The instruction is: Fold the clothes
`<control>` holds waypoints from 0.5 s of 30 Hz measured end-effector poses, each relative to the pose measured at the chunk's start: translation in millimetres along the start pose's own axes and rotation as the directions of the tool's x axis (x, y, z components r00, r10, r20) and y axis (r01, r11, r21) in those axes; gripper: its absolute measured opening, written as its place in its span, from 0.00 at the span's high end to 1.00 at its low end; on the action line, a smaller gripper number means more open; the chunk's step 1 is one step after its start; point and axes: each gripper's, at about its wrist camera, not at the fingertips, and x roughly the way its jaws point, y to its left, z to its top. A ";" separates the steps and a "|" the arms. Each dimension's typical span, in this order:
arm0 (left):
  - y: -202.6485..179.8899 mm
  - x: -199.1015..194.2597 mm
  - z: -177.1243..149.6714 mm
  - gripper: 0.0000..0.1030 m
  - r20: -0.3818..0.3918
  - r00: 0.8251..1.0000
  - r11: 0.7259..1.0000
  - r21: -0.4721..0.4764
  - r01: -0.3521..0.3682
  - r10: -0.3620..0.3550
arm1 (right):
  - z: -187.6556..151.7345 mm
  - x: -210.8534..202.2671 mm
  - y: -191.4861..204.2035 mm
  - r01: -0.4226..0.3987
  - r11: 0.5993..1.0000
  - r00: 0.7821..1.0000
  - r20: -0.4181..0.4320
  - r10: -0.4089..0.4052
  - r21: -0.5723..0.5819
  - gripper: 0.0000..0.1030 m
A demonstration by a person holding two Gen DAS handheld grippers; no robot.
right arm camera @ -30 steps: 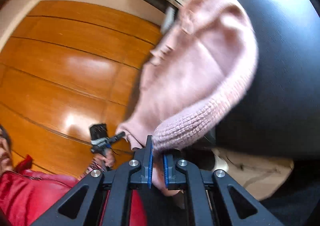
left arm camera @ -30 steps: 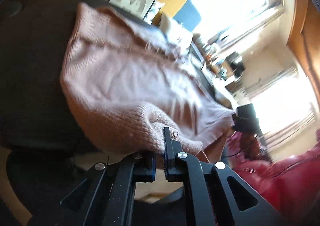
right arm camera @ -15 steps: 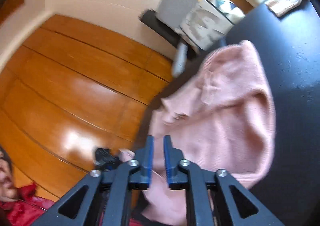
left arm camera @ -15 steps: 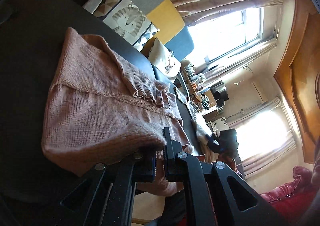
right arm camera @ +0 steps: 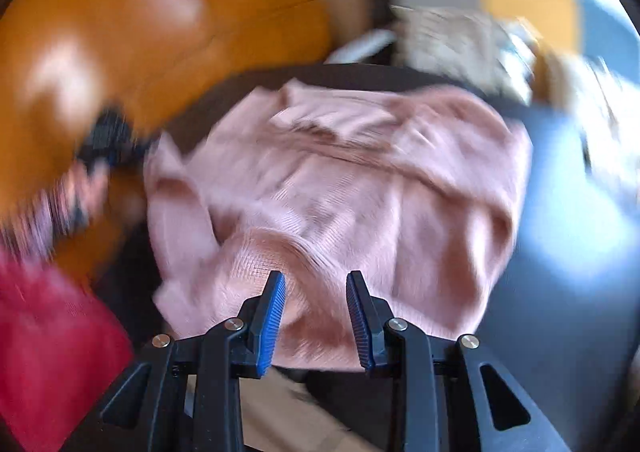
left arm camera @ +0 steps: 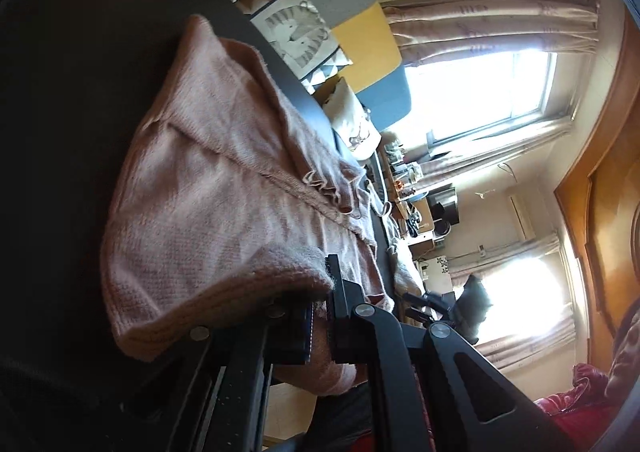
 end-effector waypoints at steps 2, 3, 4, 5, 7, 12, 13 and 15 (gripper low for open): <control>6.1 -0.1 -2.1 0.95 -0.004 1.000 1.000 -0.019 -0.008 0.008 | 7.3 11.9 9.0 0.017 0.984 0.994 -0.102 -0.036 -0.179 0.69; 8.4 -1.0 -3.5 0.95 -0.001 1.000 1.000 -0.028 -0.006 0.006 | 12.0 22.6 12.1 0.012 0.965 0.985 -0.161 -0.056 -0.262 0.69; 10.3 -1.8 -4.7 0.95 0.003 1.000 0.999 -0.037 -0.006 0.007 | 15.4 32.9 14.3 0.000 0.943 0.974 -0.215 -0.075 -0.333 0.69; 12.5 -2.4 -5.7 0.95 0.006 1.000 0.999 -0.048 -0.004 0.004 | 17.2 42.7 15.3 -0.019 0.922 0.961 -0.263 -0.091 -0.387 0.69; 16.1 -3.3 -7.1 0.95 0.013 1.000 0.998 -0.065 0.002 -0.002 | 20.9 58.4 16.7 -0.077 0.899 0.940 -0.332 -0.079 -0.432 0.69; 18.0 -3.9 -8.2 0.95 0.013 1.000 0.997 -0.082 0.002 -0.001 | 26.2 90.8 19.4 -0.170 0.888 0.900 -0.434 -0.037 -0.427 0.72; 17.1 -4.7 -8.1 0.95 0.013 1.000 0.997 -0.079 0.002 -0.001 | 24.8 94.2 17.9 -0.164 0.904 0.899 -0.437 -0.027 -0.395 0.85; 16.5 -6.6 -7.7 0.95 0.009 1.000 0.997 -0.078 0.008 -0.007 | 20.2 94.1 12.2 -0.159 0.939 0.901 -0.433 0.011 -0.306 0.94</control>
